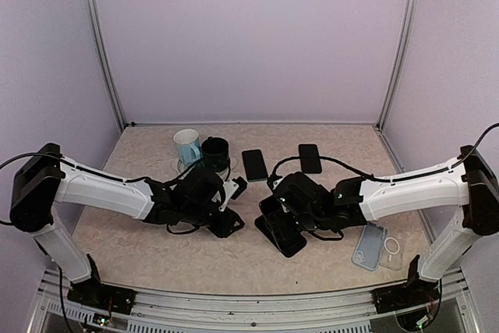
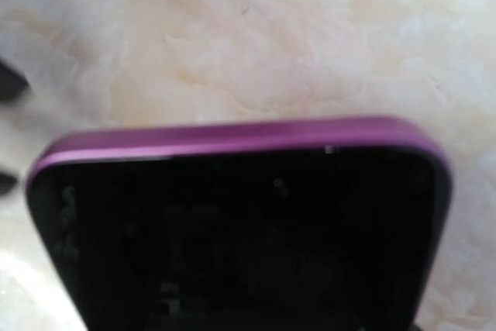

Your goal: Put the phone into the phone case

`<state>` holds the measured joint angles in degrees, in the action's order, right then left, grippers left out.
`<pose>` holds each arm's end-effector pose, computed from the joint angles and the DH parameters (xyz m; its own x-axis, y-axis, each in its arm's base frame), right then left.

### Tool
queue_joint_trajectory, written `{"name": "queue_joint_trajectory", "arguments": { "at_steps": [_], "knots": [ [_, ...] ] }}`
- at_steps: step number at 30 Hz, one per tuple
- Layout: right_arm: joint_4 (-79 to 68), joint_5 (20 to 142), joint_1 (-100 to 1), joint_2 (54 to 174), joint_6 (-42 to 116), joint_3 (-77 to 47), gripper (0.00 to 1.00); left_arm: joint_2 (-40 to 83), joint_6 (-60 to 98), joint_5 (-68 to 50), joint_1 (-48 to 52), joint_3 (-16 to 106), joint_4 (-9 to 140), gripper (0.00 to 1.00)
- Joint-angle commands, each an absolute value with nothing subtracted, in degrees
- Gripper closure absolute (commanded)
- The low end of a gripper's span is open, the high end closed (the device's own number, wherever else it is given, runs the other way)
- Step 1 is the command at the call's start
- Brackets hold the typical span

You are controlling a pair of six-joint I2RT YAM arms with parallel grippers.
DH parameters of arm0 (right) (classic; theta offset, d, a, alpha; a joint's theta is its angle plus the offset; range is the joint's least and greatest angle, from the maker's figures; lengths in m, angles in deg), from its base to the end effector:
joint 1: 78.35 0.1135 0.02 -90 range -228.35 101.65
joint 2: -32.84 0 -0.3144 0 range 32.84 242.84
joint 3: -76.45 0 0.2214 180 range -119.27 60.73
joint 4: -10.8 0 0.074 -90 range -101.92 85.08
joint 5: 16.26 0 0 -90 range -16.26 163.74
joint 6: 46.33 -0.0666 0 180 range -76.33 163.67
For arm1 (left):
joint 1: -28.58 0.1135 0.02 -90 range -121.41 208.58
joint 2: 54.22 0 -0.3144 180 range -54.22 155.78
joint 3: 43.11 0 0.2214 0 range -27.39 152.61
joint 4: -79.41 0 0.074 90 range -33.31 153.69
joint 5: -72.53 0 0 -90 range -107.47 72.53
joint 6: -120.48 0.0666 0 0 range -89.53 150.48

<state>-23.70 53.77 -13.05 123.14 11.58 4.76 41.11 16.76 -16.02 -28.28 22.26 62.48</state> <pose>0.1517 0.2753 0.2480 -0.6913 -0.3080 -0.6537 -0.4733 0.8765 0.0875 0.1829 -0.2832 0.2133 -0.5885 0.4677 -0.6595 0.7277 0.6618 -0.1800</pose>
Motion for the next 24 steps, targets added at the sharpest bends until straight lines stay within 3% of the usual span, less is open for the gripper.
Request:
{"name": "queue_joint_trajectory", "arguments": {
  "at_steps": [1,15,24],
  "knots": [
    [-21.0,54.2,-13.0,125.8,10.8,3.2,0.59,38.2,14.5,-17.2,-26.5,19.8,63.2,0.58],
    [-32.5,52.5,-13.0,127.6,12.6,-5.7,0.59,39.7,14.7,-15.5,-26.5,20.0,65.3,0.58],
    [-32.8,53.1,-13.6,127.9,11.1,-2.7,0.59,39.7,15.2,-16.0,-26.5,20.1,64.8,0.58]
  ]
}}
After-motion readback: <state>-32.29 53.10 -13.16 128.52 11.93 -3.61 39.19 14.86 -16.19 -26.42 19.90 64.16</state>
